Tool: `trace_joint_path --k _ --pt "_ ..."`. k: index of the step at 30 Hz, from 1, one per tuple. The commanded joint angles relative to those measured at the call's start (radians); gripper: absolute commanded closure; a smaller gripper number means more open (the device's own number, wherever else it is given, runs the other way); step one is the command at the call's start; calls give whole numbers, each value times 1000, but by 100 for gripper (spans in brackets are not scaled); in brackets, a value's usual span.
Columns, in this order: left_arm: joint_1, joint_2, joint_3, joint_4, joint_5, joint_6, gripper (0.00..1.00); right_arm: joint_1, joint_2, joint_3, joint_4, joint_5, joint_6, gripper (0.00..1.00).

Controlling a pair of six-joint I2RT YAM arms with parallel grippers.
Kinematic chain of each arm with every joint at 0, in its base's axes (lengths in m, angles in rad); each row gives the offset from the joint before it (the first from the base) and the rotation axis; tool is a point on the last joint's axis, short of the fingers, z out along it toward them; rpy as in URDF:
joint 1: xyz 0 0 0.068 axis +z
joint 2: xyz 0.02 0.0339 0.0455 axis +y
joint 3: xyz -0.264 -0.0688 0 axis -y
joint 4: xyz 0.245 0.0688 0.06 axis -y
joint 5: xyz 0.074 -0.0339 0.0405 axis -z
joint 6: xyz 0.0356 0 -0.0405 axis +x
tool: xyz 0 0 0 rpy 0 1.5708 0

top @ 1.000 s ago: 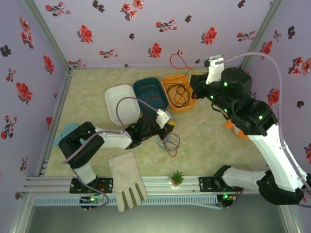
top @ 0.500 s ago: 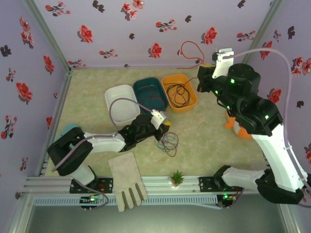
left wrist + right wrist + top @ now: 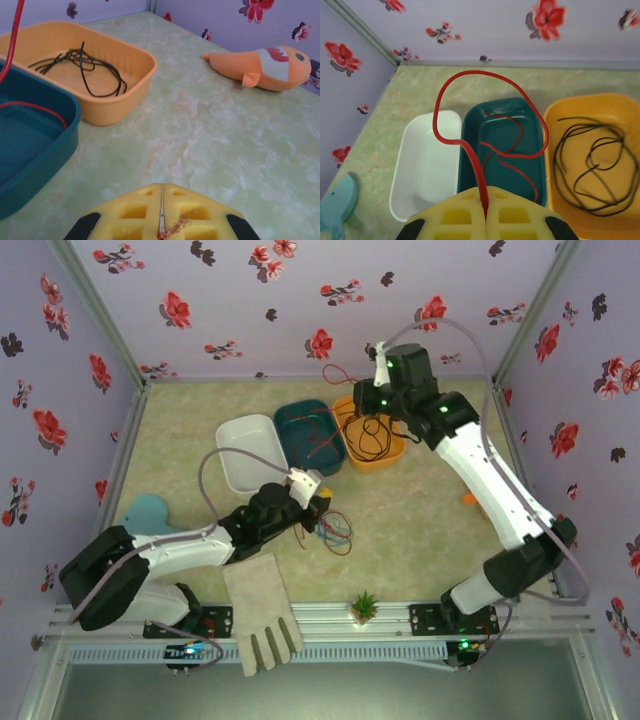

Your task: Untangle the cables

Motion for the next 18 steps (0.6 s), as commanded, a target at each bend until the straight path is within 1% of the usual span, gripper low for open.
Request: trace_joint_path --k 1,8,12,15,18 --pt "-3 -32 -46 -9 -26 -91 100 -5 61 58 8 -64 36 100" --pt "35 -49 -101 44 -30 -187 100 -4 196 82 29 -72 35 100" --pt "55 -44 -119 83 -32 -220 100 0 292 127 0 -75 31 100" --pt "64 -22 -121 81 -33 -237 100 8 361 168 -27 -71 22 100" --pt "75 1 -127 95 -33 -267 100 21 432 217 -70 -42 6 100"
